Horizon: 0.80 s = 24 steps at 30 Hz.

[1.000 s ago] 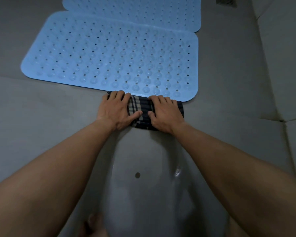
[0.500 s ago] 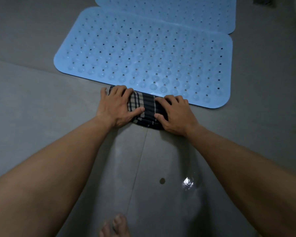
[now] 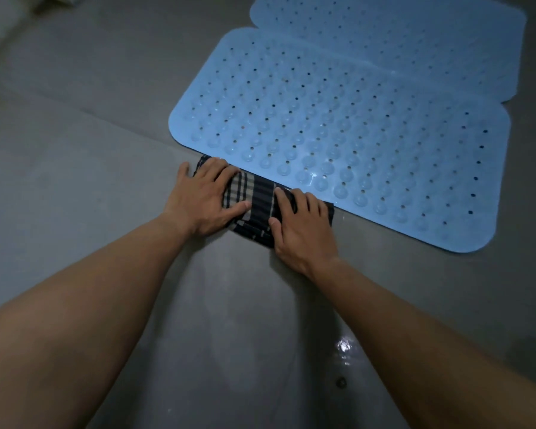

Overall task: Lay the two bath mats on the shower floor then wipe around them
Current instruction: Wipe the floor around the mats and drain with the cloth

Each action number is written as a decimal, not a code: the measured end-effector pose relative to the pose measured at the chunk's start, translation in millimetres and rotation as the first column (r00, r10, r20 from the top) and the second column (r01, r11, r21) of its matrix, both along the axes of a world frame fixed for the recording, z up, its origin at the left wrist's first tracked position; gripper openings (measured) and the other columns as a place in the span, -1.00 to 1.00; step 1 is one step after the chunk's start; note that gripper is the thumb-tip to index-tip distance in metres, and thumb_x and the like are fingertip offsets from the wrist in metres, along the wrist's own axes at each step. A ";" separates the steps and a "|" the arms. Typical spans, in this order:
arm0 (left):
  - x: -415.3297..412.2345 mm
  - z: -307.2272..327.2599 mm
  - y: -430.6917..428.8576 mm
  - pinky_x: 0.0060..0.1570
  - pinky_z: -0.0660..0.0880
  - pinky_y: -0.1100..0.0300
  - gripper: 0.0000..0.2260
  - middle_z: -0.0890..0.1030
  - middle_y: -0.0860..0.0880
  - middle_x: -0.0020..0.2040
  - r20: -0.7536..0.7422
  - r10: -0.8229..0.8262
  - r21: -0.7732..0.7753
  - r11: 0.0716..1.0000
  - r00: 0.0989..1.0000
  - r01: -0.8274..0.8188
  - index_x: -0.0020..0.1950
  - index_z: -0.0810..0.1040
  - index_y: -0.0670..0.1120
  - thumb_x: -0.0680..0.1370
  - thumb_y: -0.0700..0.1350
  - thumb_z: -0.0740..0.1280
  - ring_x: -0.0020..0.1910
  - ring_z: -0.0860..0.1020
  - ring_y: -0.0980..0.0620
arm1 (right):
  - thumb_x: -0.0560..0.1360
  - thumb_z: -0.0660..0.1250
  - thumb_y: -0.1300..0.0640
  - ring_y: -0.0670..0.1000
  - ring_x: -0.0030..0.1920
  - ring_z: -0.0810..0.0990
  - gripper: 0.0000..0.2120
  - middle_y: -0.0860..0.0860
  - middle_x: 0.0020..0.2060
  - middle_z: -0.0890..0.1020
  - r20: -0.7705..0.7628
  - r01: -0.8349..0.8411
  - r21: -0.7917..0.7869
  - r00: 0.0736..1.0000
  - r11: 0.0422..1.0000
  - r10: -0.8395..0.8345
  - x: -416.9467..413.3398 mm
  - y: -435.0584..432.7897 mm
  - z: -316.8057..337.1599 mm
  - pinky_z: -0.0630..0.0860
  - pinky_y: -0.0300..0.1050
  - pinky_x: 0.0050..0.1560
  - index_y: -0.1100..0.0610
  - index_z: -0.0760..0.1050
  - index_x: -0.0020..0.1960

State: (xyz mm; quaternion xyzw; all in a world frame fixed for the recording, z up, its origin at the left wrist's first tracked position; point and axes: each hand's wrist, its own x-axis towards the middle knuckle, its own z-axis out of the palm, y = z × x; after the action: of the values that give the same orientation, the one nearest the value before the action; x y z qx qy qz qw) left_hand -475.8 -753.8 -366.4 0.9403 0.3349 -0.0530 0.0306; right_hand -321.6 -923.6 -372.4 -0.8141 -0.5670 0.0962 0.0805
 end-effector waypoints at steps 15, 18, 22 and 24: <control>-70.6 0.9 74.9 0.50 -0.10 -0.30 -0.25 -0.08 0.02 0.64 -0.083 -0.064 -0.044 0.997 0.994 0.060 0.64 -0.10 0.07 0.53 0.43 -0.28 0.61 -0.13 0.06 | 0.61 -0.02 -0.23 0.21 0.45 0.22 -0.35 0.17 0.47 0.28 -0.006 -0.010 -0.122 1.000 0.993 0.010 -53.4 74.4 11.5 0.10 0.15 0.48 0.07 0.06 0.60; -79.2 2.5 90.0 0.49 -0.08 -0.34 -0.24 0.01 0.02 0.64 -0.096 -0.045 -0.054 0.998 0.994 0.040 0.63 -0.04 0.07 0.52 0.44 -0.23 0.61 -0.08 0.05 | 0.60 -0.01 -0.23 0.21 0.41 0.26 -0.35 0.16 0.43 0.33 -0.004 -0.037 -0.131 0.999 0.991 0.037 -60.8 89.4 12.2 0.15 0.16 0.43 0.08 0.10 0.59; -97.2 3.6 120.9 0.48 -0.05 -0.36 -0.23 0.08 0.01 0.62 -0.108 -0.017 -0.030 0.999 0.994 0.014 0.62 0.03 0.05 0.53 0.46 -0.19 0.61 -0.02 0.05 | 0.60 0.01 -0.23 0.19 0.34 0.31 -0.36 0.15 0.38 0.37 -0.012 -0.069 -0.075 0.998 0.995 0.068 -77.3 119.7 11.5 0.22 0.15 0.37 0.08 0.14 0.57; -106.9 4.2 139.0 0.47 -0.06 -0.37 -0.23 0.09 0.02 0.62 -0.113 0.023 -0.027 0.999 0.993 -0.026 0.61 0.05 0.05 0.52 0.45 -0.18 0.60 -0.01 0.05 | 0.60 0.01 -0.22 0.19 0.34 0.31 -0.36 0.15 0.37 0.37 -0.027 -0.095 -0.055 0.995 0.994 0.094 -87.4 140.4 8.1 0.22 0.15 0.36 0.08 0.13 0.57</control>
State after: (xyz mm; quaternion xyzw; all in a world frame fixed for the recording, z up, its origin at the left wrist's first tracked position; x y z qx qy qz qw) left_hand -582.7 -614.8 -362.2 0.9311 0.3467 -0.1102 0.0254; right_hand -409.0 -783.2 -364.3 -0.7870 -0.6010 0.1258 0.0596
